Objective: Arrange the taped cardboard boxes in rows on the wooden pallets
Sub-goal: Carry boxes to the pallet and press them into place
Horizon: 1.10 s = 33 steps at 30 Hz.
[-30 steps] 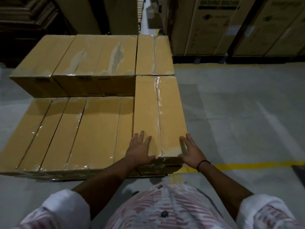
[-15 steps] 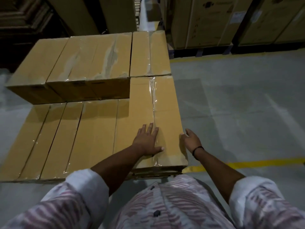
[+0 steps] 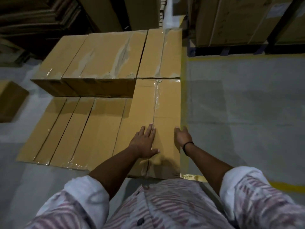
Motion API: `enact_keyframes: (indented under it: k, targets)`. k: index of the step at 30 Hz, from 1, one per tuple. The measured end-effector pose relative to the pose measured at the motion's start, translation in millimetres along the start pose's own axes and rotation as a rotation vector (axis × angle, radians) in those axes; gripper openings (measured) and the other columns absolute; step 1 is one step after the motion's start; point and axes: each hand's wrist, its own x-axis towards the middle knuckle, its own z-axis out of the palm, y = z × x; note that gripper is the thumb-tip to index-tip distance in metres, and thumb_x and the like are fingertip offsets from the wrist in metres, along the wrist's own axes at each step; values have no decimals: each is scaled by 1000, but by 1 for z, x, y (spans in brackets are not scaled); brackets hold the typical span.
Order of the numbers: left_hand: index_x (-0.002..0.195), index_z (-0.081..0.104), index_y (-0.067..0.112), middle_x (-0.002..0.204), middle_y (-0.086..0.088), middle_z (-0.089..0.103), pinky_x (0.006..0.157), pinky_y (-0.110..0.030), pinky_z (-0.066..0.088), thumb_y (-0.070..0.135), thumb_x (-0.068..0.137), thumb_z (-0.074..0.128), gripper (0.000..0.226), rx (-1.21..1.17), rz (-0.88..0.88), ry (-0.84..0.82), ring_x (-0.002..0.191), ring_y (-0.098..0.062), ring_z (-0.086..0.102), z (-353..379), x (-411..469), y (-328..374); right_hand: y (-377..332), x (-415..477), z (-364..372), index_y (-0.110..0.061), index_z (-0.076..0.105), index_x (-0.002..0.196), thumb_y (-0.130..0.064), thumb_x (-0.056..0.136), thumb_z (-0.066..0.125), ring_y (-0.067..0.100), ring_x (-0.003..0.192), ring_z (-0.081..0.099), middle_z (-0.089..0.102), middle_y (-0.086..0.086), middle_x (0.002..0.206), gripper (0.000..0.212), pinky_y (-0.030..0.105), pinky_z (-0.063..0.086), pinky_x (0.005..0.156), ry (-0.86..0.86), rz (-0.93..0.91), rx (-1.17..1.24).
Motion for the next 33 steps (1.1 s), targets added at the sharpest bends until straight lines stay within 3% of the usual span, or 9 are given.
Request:
enact_keyframes:
  k: [2,6,16,22,25,28,33]
  targets:
    - [162,-14,18,168,-5,-25,125,-53,15,77,91,45,110,20,-8,-6,156,-38,-9,3,0,2,2,4,-6,-9,21,160,-40,108,39,37,145,35,29,15,164,63,43,31,114,49,7,38]
    - [162,-14,17,168,-3,-25,123,-53,19,78,91,44,111,29,-31,-36,156,-38,-9,0,5,3,5,7,-9,-7,25,159,-38,110,37,35,148,31,28,15,164,59,42,30,117,-118,7,-30]
    - [161,-17,15,168,-3,-26,123,-53,19,76,92,45,112,33,-59,-94,156,-38,-11,-4,7,12,17,8,-4,-10,19,161,-37,109,37,38,143,38,31,15,163,61,46,37,114,-118,-55,-140]
    - [160,-20,14,166,-5,-30,124,-53,14,82,91,31,109,31,-96,-90,155,-38,-16,1,6,14,30,5,-1,-13,22,161,-64,99,45,34,147,33,29,10,164,84,49,30,119,-184,46,44]
    - [159,-21,10,164,-9,-34,126,-53,10,85,90,18,108,-6,-117,-35,154,-39,-19,7,8,28,39,4,1,-16,34,158,-68,99,36,29,146,36,36,9,161,78,46,27,121,-178,13,161]
    - [159,-20,8,164,-12,-33,127,-54,8,83,92,17,107,-34,-105,55,154,-39,-21,13,16,48,46,8,-4,-24,49,150,-79,93,32,25,140,45,47,3,154,81,46,32,120,-200,115,340]
    - [163,-10,13,168,-8,-25,127,-52,0,81,91,17,103,-80,-7,217,154,-35,-23,14,38,67,57,30,-13,-23,32,158,-63,104,26,27,148,32,31,7,163,68,41,27,121,-175,192,389]
